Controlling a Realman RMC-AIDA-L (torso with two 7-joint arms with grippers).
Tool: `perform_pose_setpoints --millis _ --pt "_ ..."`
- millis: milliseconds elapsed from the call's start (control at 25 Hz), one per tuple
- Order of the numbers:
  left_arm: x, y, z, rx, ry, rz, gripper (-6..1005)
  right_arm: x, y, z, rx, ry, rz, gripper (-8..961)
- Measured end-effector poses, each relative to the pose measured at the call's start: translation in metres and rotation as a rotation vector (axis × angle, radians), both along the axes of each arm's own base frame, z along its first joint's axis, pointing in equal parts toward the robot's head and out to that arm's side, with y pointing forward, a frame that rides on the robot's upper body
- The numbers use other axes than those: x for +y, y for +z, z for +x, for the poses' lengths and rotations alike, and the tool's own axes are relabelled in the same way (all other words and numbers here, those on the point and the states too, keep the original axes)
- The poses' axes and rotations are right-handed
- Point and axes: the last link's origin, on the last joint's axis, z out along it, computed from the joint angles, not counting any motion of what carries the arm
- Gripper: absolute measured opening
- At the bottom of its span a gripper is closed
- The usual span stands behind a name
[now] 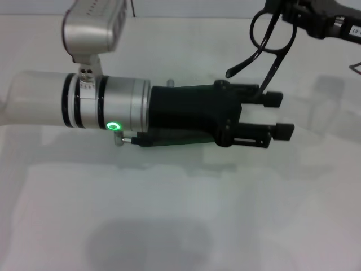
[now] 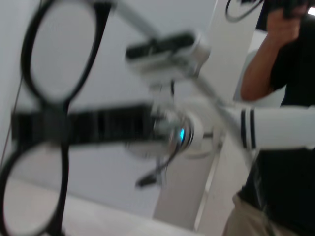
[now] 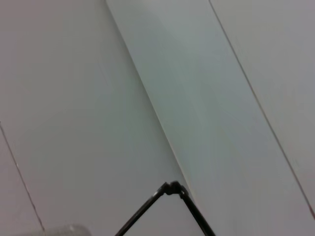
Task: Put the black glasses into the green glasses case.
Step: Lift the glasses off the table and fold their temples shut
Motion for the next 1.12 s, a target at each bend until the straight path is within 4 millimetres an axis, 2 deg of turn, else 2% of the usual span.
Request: perform_pose_setpoints --millis 320,600,920,1120 --pt "0.006 0.014 -0.004 -0.059 0.041 0.050 699 -0.002 -0.005 0.007 -0.013 -0.027 -0.029 106" --pt "0.007 0.016 -0.004 -0.075 0.049 0.058 699 -0.004 -0.007 0.012 -0.018 -0.044 -0.043 106" --pt "0.006 0.016 -0.007 -0.071 0.054 0.057 699 -0.006 0.003 0.017 0.089 -0.085 0.002 106" --pt "0.004 0.016 -0.010 -0.069 0.059 0.060 699 -0.006 0.002 0.022 0.132 -0.120 -0.007 106"
